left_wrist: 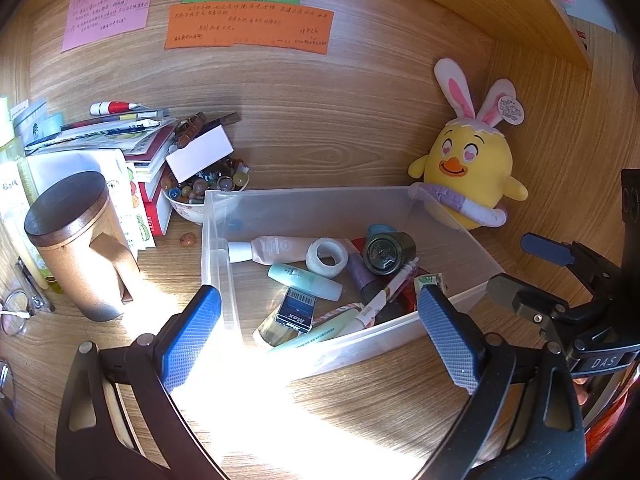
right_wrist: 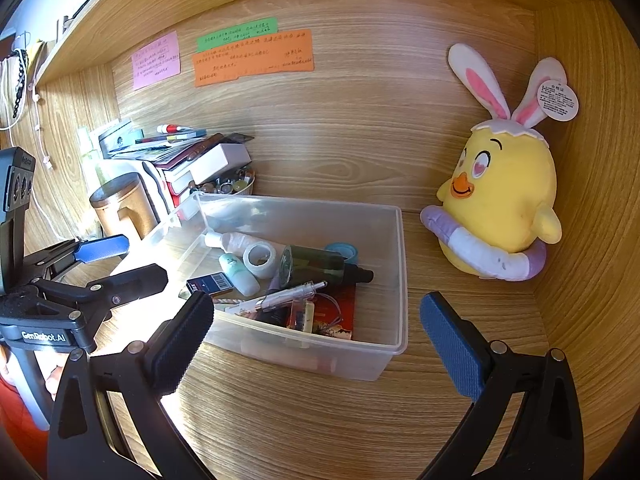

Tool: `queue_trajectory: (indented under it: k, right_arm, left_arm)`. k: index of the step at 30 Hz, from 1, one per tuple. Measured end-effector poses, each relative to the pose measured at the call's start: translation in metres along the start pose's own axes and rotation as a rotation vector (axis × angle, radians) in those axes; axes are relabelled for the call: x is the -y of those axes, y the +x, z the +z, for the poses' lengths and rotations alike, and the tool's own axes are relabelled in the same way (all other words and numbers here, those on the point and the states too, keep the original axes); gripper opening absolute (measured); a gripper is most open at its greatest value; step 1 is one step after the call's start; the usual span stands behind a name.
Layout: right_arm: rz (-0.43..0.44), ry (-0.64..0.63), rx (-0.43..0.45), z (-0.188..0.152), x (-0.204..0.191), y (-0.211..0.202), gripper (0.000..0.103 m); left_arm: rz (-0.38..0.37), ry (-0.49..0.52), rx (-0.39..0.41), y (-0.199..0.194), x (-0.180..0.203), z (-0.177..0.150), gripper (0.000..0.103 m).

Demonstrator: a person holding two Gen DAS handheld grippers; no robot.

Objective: Organize objects

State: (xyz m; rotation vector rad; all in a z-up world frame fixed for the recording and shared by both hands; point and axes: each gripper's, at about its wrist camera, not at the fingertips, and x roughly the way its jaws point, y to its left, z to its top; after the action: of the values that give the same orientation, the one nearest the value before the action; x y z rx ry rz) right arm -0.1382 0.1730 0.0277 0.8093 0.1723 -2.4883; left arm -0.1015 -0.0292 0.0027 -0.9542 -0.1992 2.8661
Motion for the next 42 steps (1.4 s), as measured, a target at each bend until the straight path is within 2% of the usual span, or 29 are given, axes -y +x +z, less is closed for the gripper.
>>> queue_trajectory:
  k: [42]
  right_arm:
    - [0.014, -0.037, -0.011, -0.001, -0.01, 0.003, 0.103]
  left_arm:
    - [-0.016, 0.027, -0.004, -0.006, 0.006, -0.004, 0.1]
